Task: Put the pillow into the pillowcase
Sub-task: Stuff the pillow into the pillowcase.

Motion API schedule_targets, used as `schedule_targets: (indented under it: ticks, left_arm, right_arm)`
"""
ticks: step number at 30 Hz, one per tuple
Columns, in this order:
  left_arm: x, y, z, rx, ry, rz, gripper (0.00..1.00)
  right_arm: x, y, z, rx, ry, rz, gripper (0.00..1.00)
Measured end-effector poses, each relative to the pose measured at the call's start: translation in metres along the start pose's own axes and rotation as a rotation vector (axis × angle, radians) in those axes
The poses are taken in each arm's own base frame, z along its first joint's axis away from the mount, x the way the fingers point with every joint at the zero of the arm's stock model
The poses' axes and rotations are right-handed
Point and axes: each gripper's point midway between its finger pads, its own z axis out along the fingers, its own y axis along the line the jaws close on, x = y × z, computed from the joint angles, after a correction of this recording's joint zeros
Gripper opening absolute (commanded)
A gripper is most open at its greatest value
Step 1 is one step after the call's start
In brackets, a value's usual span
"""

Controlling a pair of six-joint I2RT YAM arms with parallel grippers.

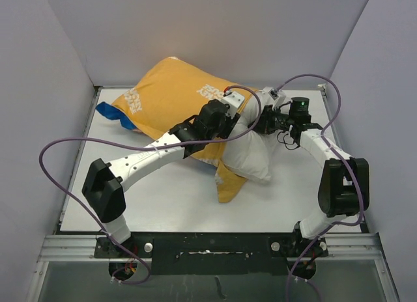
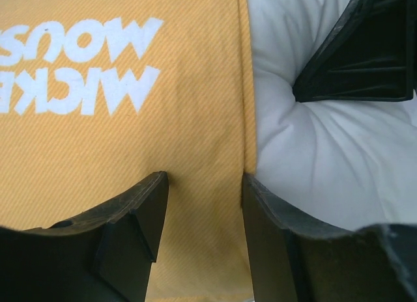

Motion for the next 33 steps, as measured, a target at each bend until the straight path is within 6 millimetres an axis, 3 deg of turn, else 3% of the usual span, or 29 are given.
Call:
schedule_targets:
  ticks: [9,10,13,15,21,27,33]
  left_arm:
    - [-0.006,-0.009,0.011,0.035,0.004,-0.021,0.60]
    - [-0.006,-0.010,0.013,0.032,0.005,-0.021,0.56]
    - [-0.005,-0.008,0.020,0.010,0.015,-0.016,0.16]
    - [-0.003,-0.005,0.025,-0.014,0.020,-0.008,0.02]
    - [-0.005,-0.014,0.023,-0.003,0.019,0.035,0.00]
    - [-0.029,-0.042,0.004,0.136,0.012,0.048,0.00]
    - [-0.030,-0.071,-0.005,0.300,0.038,-0.023,0.00]
  right_arm:
    - [0.006,0.001,0.011,0.027,0.019,0.004,0.07]
    - [0.006,0.001,0.011,0.029,0.020,0.004,0.07]
    - [0.005,0.000,0.011,0.034,0.018,0.004,0.06]
    - [0.005,0.000,0.011,0.038,0.017,0.006,0.05]
    - [0.006,0.002,0.014,0.039,0.021,0.001,0.04]
    - [0.010,0.004,0.019,0.034,0.028,0.017,0.02]
    - [0.018,0.006,0.022,0.008,0.011,0.073,0.01]
